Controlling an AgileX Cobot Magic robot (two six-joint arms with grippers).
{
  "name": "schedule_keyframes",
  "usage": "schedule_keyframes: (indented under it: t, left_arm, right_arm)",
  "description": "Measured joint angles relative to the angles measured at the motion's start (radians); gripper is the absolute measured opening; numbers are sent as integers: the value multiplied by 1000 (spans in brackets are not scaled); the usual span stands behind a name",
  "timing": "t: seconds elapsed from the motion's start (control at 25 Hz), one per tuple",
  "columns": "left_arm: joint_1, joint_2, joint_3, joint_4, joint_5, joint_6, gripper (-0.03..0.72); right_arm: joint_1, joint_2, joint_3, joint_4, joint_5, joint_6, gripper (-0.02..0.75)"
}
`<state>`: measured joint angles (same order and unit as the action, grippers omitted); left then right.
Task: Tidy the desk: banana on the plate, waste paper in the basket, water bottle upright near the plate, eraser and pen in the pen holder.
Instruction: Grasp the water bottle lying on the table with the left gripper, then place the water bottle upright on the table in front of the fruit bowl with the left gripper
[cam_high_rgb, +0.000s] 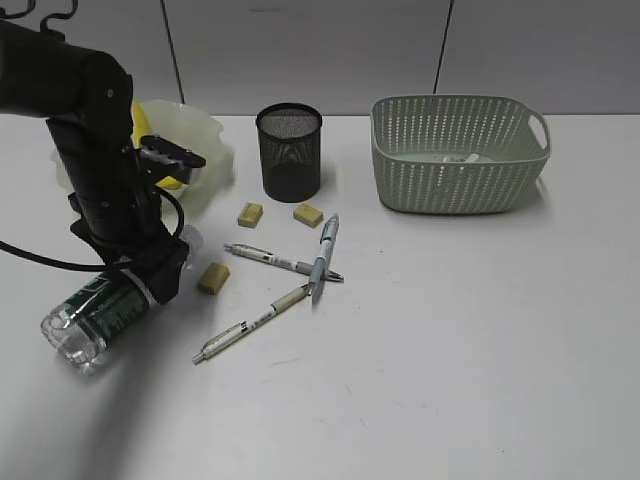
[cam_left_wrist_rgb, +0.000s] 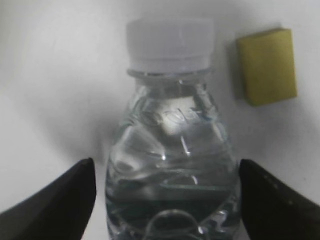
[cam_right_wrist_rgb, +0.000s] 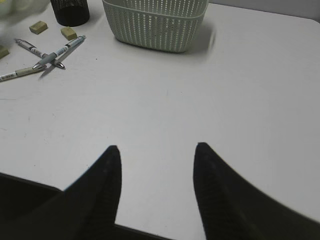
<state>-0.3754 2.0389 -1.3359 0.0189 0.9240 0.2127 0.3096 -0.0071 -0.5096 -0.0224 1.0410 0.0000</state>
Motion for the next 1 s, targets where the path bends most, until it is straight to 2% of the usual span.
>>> schedule_keyframes:
  t: [0.08,0.28,0.68,1.0]
  left_arm:
    - [0,12,0,2,0,-1,645]
    - [0,14,0,3,0,-1,503]
    - [0,2,0,-1,35,-26,504]
    - [0,-160,2,-40,75,-43,504]
  right_arm:
    - [0,0,0,0,0,0,382]
    - [0,0,0,0,0,0,382]
    - [0,0,0,0,0,0,381]
    - [0,0,0,0,0,0,381]
